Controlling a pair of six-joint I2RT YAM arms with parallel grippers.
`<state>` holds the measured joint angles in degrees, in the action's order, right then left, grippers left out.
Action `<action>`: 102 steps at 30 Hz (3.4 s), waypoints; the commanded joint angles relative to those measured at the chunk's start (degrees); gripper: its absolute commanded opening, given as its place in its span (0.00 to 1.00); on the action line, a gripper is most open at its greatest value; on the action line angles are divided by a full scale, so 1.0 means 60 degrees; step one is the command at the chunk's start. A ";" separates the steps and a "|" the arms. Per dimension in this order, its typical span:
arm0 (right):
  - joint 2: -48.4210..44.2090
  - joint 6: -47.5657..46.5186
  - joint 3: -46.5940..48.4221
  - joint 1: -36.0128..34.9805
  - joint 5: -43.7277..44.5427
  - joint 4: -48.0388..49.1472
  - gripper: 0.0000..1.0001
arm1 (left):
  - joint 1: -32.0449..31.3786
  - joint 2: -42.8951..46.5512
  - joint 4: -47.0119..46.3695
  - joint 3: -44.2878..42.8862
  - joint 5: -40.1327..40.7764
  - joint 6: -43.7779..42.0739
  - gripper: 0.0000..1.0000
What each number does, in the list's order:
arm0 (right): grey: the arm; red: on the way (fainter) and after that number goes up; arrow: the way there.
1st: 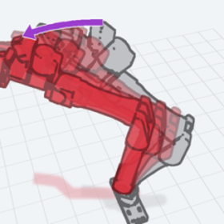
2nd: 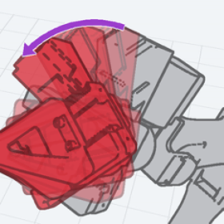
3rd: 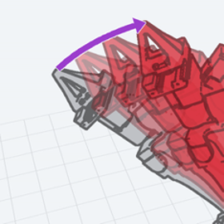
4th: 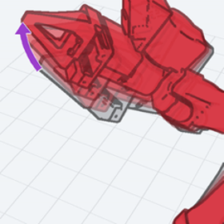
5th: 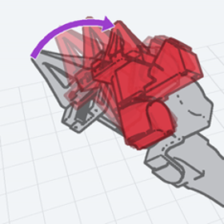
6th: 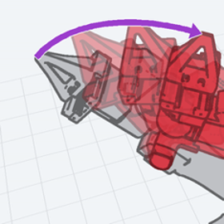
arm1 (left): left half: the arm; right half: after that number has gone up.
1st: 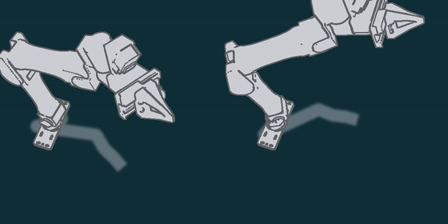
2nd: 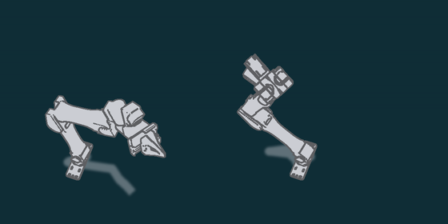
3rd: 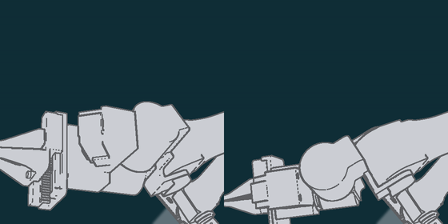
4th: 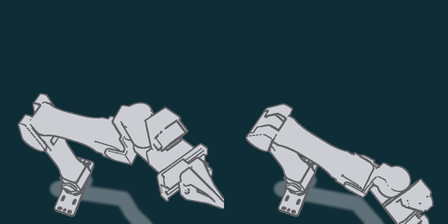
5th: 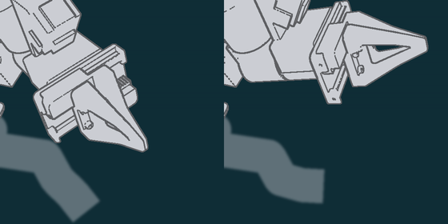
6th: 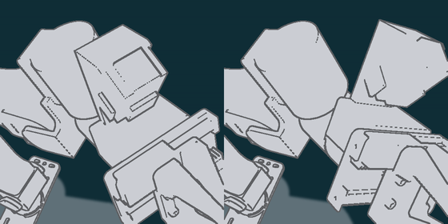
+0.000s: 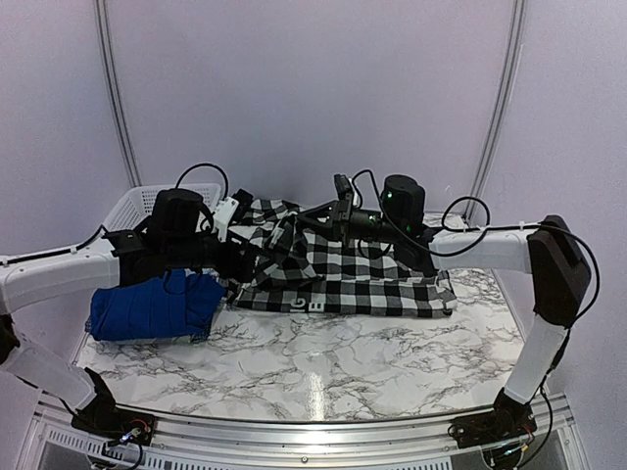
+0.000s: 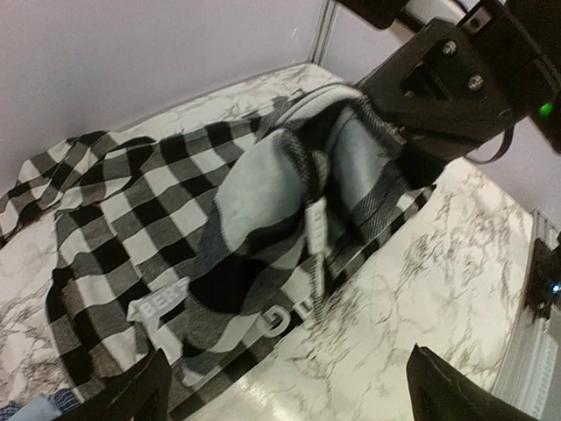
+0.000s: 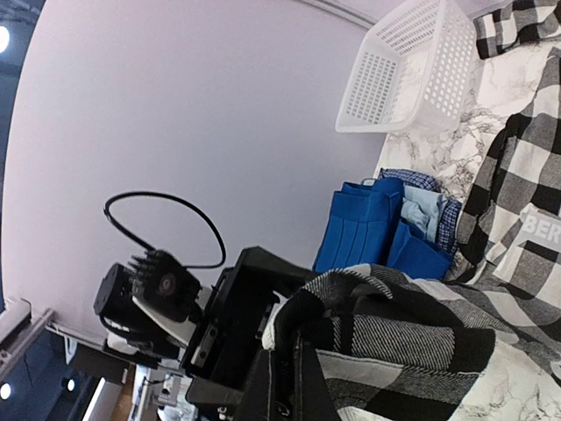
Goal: Fold and stack the mixed laundry pile
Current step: Adjust the 1/3-folded shirt at the center of the board.
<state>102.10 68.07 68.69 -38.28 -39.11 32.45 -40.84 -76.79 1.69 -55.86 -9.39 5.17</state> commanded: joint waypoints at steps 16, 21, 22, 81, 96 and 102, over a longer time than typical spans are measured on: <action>0.0239 0.2835 -0.0762 0.0330 0.0751 0.2870 0.00 | -0.0063 -0.1590 -0.2553 -0.1726 -0.1063 0.1990 0.00; 0.0252 0.2886 -0.0753 0.0417 0.0473 0.3057 0.00 | 0.0440 -0.1444 -0.2290 -0.1828 -0.1510 0.2403 0.00; 0.0286 0.2740 -0.0631 0.0460 0.0202 0.2916 0.03 | 0.0551 -0.1460 -0.2020 -0.1965 -0.1539 0.2390 0.00; -0.2783 -1.9413 0.0656 -0.3723 0.8249 -0.7619 0.52 | 0.0039 -0.4856 0.5372 -0.6117 -0.9780 0.0893 0.00; -0.2896 -1.8696 0.0564 -0.3625 0.8495 -0.7196 0.34 | 0.0039 -0.4620 0.5580 -0.5907 -0.9746 0.0647 0.27; -0.2924 -1.8626 0.0520 -0.3611 0.8293 -0.7292 0.06 | 0.0046 -0.4545 0.5607 -0.5867 -0.9628 0.0602 0.28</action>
<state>85.36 -45.01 69.60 -60.16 11.42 -13.69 -40.21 -105.97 33.43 -92.03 -67.02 9.80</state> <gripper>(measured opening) 0.131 0.277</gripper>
